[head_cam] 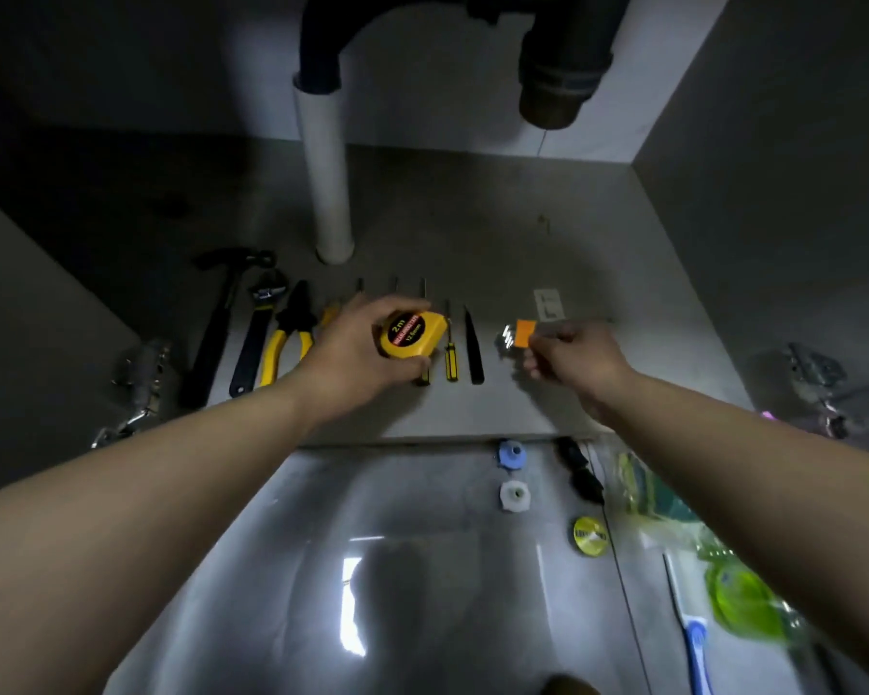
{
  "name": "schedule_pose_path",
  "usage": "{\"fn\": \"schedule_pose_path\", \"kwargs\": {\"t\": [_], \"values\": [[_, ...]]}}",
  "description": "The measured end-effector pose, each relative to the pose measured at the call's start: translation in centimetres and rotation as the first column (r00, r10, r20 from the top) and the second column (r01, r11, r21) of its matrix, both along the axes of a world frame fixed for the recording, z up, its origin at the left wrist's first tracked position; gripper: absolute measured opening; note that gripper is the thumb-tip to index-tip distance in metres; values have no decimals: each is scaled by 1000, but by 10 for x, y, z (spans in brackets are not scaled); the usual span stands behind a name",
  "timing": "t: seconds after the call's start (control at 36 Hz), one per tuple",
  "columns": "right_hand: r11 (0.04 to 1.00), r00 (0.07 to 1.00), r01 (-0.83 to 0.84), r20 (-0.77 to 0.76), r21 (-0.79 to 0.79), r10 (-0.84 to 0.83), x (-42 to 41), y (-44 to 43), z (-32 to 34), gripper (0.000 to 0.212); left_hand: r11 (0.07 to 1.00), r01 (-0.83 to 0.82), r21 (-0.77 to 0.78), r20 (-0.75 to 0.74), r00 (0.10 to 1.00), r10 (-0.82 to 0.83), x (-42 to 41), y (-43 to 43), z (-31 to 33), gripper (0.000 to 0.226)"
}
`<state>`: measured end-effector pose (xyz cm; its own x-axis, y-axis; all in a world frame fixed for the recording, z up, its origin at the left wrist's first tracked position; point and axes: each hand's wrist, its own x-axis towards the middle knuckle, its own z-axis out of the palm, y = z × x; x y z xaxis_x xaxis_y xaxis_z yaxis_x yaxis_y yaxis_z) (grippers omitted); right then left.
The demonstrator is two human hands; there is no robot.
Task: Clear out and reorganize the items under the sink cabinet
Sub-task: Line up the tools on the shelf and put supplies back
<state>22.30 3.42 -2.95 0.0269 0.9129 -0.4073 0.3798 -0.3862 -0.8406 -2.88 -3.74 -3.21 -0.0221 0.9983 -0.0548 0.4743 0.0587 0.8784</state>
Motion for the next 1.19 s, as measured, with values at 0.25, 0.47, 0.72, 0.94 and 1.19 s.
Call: {"fn": "schedule_pose_path", "kwargs": {"t": [0.25, 0.47, 0.72, 0.94, 1.19], "values": [[991, 989, 133, 60, 8, -133, -33, 56, -21, 20, 993, -113, -19, -4, 994, 113, -31, 12, -2, 69], [991, 986, 128, 117, -44, -122, -51, 85, -34, 19, 996, -86, -13, 171, 981, 87, -35, 12, -9, 69], [994, 949, 108, 300, -32, -94, -71, 106, -44, 32, 989, -149, 8, 199, 969, 144, -42, 10, -23, 72], [994, 950, 108, 290, 31, -112, -63, 87, -40, 4, 989, -148, -31, 212, 966, 151, -37, 11, -20, 66], [969, 956, -247, -163, 10, 245, -87, 9, 3, 20, 997, -64, -35, 253, 965, 71, -23, 17, -28, 69]]}}
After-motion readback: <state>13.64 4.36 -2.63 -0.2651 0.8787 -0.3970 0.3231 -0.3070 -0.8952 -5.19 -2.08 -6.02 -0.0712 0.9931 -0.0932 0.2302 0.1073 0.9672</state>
